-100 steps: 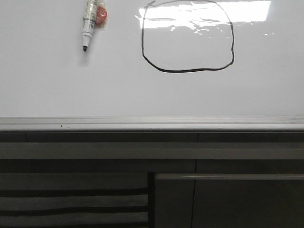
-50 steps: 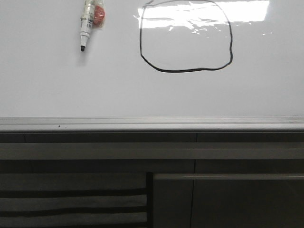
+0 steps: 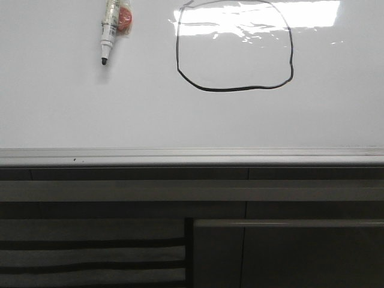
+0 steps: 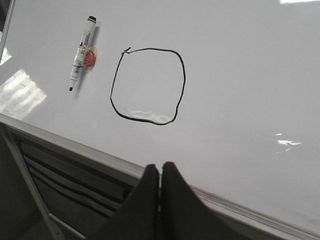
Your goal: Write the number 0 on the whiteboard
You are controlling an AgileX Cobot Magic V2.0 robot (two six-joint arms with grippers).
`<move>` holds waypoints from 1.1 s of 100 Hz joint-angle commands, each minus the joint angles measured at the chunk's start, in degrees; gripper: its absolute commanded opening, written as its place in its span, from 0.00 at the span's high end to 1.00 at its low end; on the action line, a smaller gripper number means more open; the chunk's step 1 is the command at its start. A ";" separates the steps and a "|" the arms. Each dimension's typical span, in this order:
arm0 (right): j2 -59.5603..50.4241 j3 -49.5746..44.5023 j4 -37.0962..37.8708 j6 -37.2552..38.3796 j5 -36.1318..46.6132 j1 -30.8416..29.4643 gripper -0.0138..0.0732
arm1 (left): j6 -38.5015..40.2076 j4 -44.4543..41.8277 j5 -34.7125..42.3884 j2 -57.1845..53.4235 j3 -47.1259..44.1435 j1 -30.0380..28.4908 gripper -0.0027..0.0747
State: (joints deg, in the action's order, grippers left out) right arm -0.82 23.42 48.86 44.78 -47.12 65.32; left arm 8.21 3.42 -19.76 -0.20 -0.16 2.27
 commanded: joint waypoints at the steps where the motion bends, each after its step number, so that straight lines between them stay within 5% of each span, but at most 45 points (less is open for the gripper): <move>1: -0.16 1.16 2.55 -0.29 3.02 -0.13 0.89 | 0.16 1.31 1.68 -1.57 -1.80 0.00 0.99; 20: -0.16 -1.27 3.41 -0.29 0.73 -0.13 0.89 | 0.16 1.31 1.68 -1.57 -1.80 0.00 0.99; 32: -0.16 -4.03 9.24 -0.29 7.97 -0.40 0.89 | 0.16 1.31 1.68 -1.57 -1.80 0.00 0.99; 47: 0.55 -4.55 7.40 -0.53 15.31 -3.98 0.89 | 0.16 1.31 1.68 -1.57 -1.80 0.00 0.99; 68: 4.34 -5.45 -10.41 -12.59 23.08 -20.77 0.89 | 0.16 1.31 1.68 -1.57 -1.80 0.00 0.99; 87: 5.04 -13.91 -42.87 -42.99 40.76 -44.40 0.89 | 0.16 1.31 1.68 -1.57 -1.80 0.00 0.99; 94: 5.04 -17.72 -44.77 -45.81 47.12 -50.30 0.89 | 0.16 1.31 1.68 -1.57 -1.80 0.00 0.99; 110: 3.33 -22.42 -44.77 -44.78 44.74 -54.92 0.89 | 0.16 1.31 1.68 -1.57 -1.80 0.00 0.99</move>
State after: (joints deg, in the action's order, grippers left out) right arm 2.72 1.46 4.91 1.00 -6.90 11.86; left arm 8.21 3.55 -19.76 -0.20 -0.16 2.27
